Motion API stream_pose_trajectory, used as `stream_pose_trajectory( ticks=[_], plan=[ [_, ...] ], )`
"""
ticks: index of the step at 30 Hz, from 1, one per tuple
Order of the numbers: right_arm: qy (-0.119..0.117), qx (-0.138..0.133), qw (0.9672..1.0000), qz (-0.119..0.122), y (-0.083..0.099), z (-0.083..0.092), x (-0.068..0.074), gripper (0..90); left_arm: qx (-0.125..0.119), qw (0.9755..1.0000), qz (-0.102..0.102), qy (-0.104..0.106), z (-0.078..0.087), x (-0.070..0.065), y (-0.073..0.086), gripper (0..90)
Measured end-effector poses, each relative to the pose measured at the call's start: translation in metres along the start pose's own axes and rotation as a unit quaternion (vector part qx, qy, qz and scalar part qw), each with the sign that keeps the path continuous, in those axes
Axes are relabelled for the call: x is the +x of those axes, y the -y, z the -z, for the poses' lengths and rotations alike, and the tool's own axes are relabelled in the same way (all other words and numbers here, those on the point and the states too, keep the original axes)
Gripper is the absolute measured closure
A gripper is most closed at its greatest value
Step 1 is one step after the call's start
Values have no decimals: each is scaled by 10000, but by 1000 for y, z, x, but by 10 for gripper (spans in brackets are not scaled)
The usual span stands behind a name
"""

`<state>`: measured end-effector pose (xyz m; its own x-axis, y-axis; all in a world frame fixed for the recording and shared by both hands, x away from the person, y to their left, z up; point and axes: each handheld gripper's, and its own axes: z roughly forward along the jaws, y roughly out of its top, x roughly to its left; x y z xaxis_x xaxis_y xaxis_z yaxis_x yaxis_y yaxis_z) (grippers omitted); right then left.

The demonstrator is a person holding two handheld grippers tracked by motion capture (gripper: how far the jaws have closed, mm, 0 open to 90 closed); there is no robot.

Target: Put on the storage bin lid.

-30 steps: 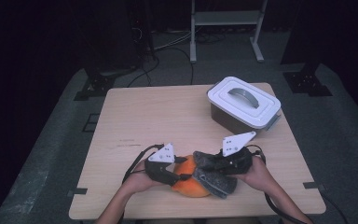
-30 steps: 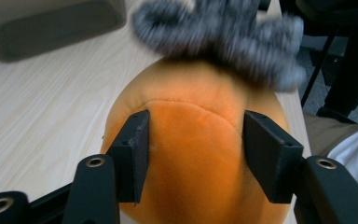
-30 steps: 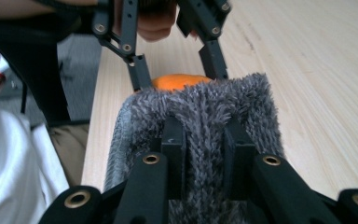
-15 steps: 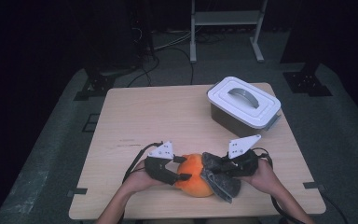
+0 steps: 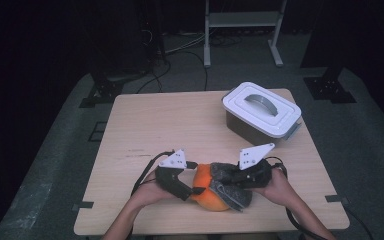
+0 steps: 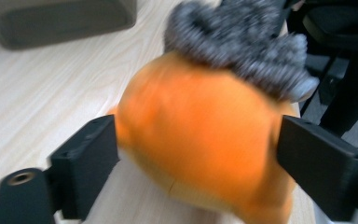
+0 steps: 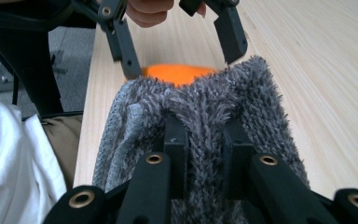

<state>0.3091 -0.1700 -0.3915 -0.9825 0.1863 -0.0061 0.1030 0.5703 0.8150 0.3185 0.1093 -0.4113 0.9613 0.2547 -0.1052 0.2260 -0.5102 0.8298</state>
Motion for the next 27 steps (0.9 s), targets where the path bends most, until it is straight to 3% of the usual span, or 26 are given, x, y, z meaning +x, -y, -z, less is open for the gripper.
stream_pose_trajectory(
  ticks=[2, 5, 8, 12, 14, 17, 23, 27],
  plan=[
    [1, 10, 10000, -88, 6, 4, 0, 754, -14, 9996, 49, 267, -3, 1, 2, 189],
    [-14, 77, 9999, -147, 9, 9, 1, 753, -10, 9995, -249, 199, -6, -7, -4, 351],
    [117, 148, 9998, 104, -2, 18, 5, 755, -61, 9989, -464, 89, -4, -13, -9, 412],
    [91, 10, 9995, 310, -20, 20, 10, 755, -93, 9978, -648, 65, -8, -24, -15, 412],
    [88, 183, 9986, 496, -26, 13, 12, 755, 11, 9970, -778, -22, -9, -27, -17, 403],
    [61, 283, 9985, 471, -24, 7, 12, 756, 30, 9975, -711, -28, -7, -23, -12, 400],
    [74, 353, 9990, 271, -9, 12, 6, 756, -17, 9981, -610, 7, -8, -20, -11, 386],
    [60, 367, 9990, 258, -13, 16, 3, 755, 7, 9971, -762, 38, -9, -24, -13, 385]
  ],
)
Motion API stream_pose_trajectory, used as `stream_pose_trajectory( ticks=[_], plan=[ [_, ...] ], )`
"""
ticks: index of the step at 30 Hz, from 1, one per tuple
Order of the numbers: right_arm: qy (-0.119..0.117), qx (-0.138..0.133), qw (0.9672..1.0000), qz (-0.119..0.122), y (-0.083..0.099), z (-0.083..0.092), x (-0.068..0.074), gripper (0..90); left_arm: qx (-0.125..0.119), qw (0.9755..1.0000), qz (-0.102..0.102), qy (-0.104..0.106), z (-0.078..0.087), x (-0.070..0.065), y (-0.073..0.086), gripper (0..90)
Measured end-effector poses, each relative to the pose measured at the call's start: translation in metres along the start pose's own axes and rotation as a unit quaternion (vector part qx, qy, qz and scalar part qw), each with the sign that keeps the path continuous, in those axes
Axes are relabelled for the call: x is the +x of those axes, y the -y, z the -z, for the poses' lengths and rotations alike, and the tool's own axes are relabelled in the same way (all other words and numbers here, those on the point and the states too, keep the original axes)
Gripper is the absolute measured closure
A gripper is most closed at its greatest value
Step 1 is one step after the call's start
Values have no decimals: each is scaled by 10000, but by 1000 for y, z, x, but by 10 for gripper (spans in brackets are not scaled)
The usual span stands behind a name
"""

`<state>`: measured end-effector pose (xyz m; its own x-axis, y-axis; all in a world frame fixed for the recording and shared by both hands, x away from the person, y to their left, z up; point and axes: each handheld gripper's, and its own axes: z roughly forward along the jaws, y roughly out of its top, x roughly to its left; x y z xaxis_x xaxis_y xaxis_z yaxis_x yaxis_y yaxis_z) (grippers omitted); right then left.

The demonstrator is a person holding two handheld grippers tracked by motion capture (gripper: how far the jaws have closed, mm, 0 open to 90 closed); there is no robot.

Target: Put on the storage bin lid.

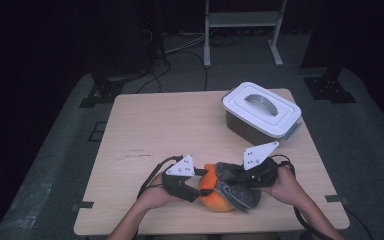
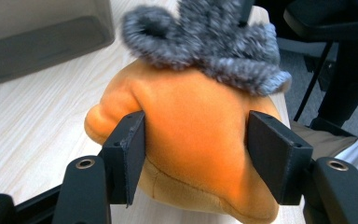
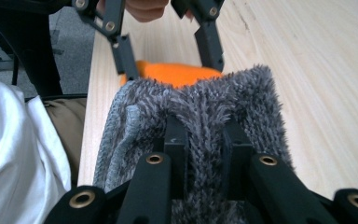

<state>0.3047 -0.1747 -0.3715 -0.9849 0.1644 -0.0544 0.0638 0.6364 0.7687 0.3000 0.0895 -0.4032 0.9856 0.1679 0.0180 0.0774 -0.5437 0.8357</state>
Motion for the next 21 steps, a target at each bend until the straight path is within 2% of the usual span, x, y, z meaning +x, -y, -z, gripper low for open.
stream_pose_trajectory(
  ticks=[2, 4, 6, 8, 11, 13, 15, 16, 19, 21],
  plan=[
    [37, -89, 10000, -10, -2, 2, -2, 751, -2, 10000, -39, 47, 1, 0, 1, 385],
    [78, -170, 9997, -138, 1, 3, -6, 751, -15, 10000, -42, 73, 2, 0, 3, 381],
    [74, -181, 9995, -237, 6, 2, -8, 751, -47, 9999, 34, 99, 3, 2, 4, 356],
    [48, -269, 9992, -294, 11, 0, -7, 752, -29, 9998, 173, 121, 4, 5, 4, 285],
    [-21, -362, 9988, -319, 14, -4, -1, 752, 47, 9992, 345, 181, 1, 8, 6, 205],
    [-94, -371, 9988, -321, 14, -6, 5, 752, 50, 9990, 375, 245, 0, 8, 7, 202],
    [-227, -349, 9987, -280, 14, -8, 10, 751, 25, 9992, 283, 279, 0, 6, 7, 248],
    [-264, -335, 9987, -261, 13, -8, 12, 751, 32, 9996, 166, 245, 0, 4, 6, 292],
    [-220, -268, 9993, -139, 7, -5, 14, 751, 43, 9998, -74, 179, -1, -2, 4, 358],
    [-158, -376, 9992, -57, 1, -3, 12, 751, 55, 9994, -305, 162, 0, -4, 2, 377]
  ],
)
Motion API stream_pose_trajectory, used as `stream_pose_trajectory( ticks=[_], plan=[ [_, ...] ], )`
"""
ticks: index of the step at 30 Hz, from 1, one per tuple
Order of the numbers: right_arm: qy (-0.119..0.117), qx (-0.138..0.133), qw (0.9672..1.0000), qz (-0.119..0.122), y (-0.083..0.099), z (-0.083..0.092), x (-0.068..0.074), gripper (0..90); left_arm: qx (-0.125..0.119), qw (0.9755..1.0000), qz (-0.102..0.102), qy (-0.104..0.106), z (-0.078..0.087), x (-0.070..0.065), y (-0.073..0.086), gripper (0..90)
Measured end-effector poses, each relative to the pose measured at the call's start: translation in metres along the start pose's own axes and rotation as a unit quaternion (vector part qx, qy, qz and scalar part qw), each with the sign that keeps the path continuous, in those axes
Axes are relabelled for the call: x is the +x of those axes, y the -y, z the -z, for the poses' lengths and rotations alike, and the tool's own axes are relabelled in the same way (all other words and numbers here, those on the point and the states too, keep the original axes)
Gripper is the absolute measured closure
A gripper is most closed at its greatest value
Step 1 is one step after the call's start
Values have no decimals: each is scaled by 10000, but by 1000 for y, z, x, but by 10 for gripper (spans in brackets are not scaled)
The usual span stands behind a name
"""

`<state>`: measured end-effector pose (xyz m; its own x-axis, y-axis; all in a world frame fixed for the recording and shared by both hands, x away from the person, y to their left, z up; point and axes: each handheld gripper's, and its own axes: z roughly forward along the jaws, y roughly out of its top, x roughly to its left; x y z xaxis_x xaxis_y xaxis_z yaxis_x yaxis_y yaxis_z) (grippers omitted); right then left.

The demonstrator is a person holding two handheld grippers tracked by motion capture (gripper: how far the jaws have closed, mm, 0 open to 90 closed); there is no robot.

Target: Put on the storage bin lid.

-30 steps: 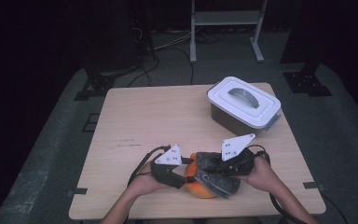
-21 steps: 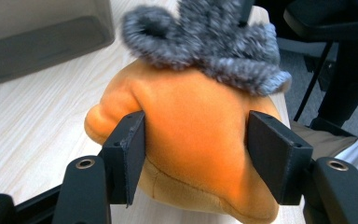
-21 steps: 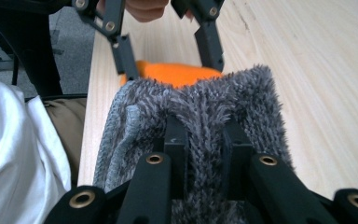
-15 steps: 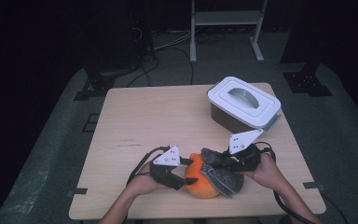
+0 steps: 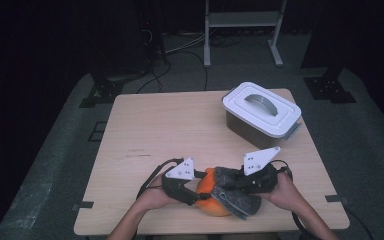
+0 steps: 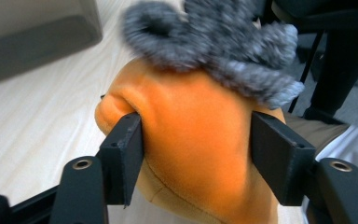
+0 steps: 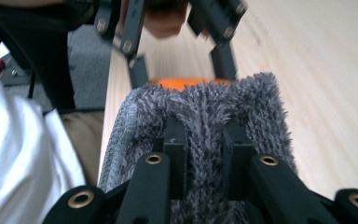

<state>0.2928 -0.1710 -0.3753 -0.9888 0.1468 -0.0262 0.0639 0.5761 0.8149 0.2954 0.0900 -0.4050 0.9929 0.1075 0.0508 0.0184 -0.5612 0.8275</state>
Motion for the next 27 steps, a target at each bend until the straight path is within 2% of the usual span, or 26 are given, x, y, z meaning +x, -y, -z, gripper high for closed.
stream_pose_trajectory(
  ticks=[3, 9, 13, 16, 18, 20, 23, 25, 27],
  plan=[
    [-20, -24, 10000, 49, -5, -1, -2, 751, 49, 9998, -178, -22, 1, -2, 0, 394],
    [13, 35, 10000, -92, 7, 0, -4, 751, 14, 10000, -64, 29, 3, 1, 4, 391],
    [54, -29, 9996, -267, 19, 3, -2, 750, -82, 9996, 254, 62, 3, 4, 2, 286],
    [58, -70, 9995, -288, 23, 3, 2, 751, -105, 9988, 485, 43, 1, 6, 1, 206],
    [3, -51, 9997, -245, 23, 1, 4, 751, -101, 9985, 531, 99, -1, 7, 1, 209],
    [-22, 19, 9998, -201, 20, 0, 6, 751, -82, 9992, 371, 83, -3, 3, 0, 295],
    [-2, 122, 9999, -59, 9, 2, 5, 751, -82, 9999, 114, 13, -3, -2, -1, 372],
    [87, 9, 10000, 0, 1, 4, 2, 751, -126, 9999, -34, 43, -2, -4, -2, 393],
    [122, -121, 9998, 36, -8, 5, 0, 751, -83, 9996, -275, 52, -3, -8, -4, 399]
  ],
)
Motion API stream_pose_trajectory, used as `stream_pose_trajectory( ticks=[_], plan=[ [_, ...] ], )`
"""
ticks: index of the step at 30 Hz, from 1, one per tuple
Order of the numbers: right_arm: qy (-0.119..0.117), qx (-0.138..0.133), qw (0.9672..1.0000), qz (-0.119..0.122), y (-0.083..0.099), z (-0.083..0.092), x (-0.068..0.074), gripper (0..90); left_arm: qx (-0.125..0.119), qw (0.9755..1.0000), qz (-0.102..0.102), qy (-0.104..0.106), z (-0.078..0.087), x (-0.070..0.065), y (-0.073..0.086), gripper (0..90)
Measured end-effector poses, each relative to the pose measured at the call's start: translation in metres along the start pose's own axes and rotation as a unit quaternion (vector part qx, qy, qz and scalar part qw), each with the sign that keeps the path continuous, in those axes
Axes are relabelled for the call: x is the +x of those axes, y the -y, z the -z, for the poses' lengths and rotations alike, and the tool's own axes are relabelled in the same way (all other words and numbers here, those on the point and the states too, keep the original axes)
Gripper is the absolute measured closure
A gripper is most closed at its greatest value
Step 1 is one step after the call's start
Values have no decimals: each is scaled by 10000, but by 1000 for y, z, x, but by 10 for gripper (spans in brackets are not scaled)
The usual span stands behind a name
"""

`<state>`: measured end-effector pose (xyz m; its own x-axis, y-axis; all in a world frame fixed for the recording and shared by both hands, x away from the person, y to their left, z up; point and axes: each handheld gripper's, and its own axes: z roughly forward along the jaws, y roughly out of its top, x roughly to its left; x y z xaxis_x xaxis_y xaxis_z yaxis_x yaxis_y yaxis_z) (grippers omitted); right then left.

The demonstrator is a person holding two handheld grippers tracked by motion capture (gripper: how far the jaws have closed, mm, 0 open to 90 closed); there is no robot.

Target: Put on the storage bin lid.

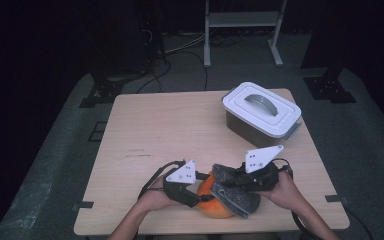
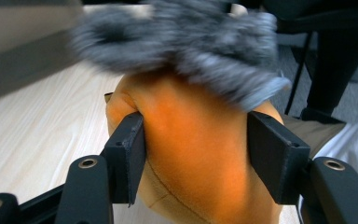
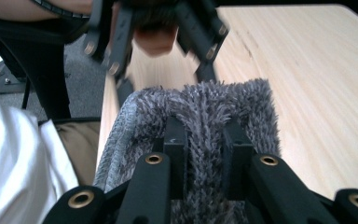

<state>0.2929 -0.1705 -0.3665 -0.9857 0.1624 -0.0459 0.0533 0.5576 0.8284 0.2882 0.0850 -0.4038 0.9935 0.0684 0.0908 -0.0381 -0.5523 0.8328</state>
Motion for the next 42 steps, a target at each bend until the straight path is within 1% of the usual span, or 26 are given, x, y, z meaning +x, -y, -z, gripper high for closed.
stream_pose_trajectory(
  ticks=[2, 3, 5, 10, 12, 14, 15, 16, 18, 19, 22, 23, 25, 26, 27, 28, 31, 32, 33, 35, 37, 38, 40, 42],
  plan=[
    [15, 157, 9998, 87, -6, -5, -1, 751, 72, 9999, -66, -26, 1, -1, 0, 398],
    [-28, 205, 9998, 61, -7, -8, -2, 751, 82, 9999, -80, -19, 2, 0, 1, 400],
    [-97, 238, 9997, -1, -5, -10, -4, 751, 46, 10000, -8, 17, 3, 2, 6, 405],
    [-98, 237, 9994, -234, 9, -7, -11, 750, 60, 10000, 59, 52, 5, 6, 10, 406],
    [-61, 236, 9990, -371, 19, -3, -12, 750, 33, 9999, 134, 70, 5, 7, 12, 400],
    [-41, 223, 9987, -456, 25, 0, -12, 750, 20, 9998, 198, 93, 6, 9, 13, 390],
    [-27, 217, 9986, -479, 28, 1, -11, 749, -2, 9995, 295, 107, 6, 11, 14, 376],
    [-6, 187, 9984, -525, 32, 1, -10, 749, -8, 9991, 409, 117, 6, 12, 14, 343],
    [11, 133, 9983, -559, 34, 1, -8, 750, -18, 9980, 612, 144, 6, 16, 13, 234],
    [19, 110, 9984, -557, 35, 0, -6, 750, -30, 9976, 672, 137, 6, 17, 13, 193],
    [-11, 90, 9987, -510, 34, -3, -3, 750, -33, 9959, 880, 184, 4, 19, 13, 146],
    [-45, 92, 9990, -445, 32, -4, -1, 750, 3, 9957, 905, 216, 3, 19, 13, 147],
    [-89, 162, 9992, -366, 28, -6, 1, 750, 60, 9971, 735, 194, 2, 16, 12, 226],
    [-87, 215, 9993, -284, 25, -7, 1, 750, 79, 9977, 653, 174, 2, 14, 12, 260],
    [-27, 246, 9995, -186, 21, -7, 2, 751, 93, 9983, 563, 148, 3, 13, 11, 289],
    [22, 235, 9997, -116, 17, -7, 3, 751, 87, 9986, 505, 133, 4, 12, 11, 314],
    [16, 165, 9999, 46, 6, -10, 4, 751, 117, 9996, 232, 83, 5, 8, 8, 356],
    [0, 122, 9999, 74, 2, -12, 4, 751, 149, 9997, 187, 68, 6, 8, 8, 368],
    [-6, 134, 9999, 92, 0, -13, 4, 751, 210, 9996, 170, 23, 7, 9, 8, 378],
    [42, 167, 9997, 151, -3, -15, 4, 751, 229, 9995, 238, 3, 8, 11, 11, 397],
    [26, 145, 9999, 73, -1, -16, 2, 751, 228, 9989, 414, 7, 9, 15, 17, 404],
    [40, 161, 9998, 85, 1, -17, 1, 751, 233, 9986, 472, 8, 10, 18, 20, 406],
    [40, 179, 9998, 42, 5, -18, 1, 751, 250, 9981, 562, 33, 12, 21, 25, 406],
    [31, 153, 9999, -46, 12, -17, 2, 751, 261, 9978, 601, 51, 13, 22, 27, 404]
  ],
)
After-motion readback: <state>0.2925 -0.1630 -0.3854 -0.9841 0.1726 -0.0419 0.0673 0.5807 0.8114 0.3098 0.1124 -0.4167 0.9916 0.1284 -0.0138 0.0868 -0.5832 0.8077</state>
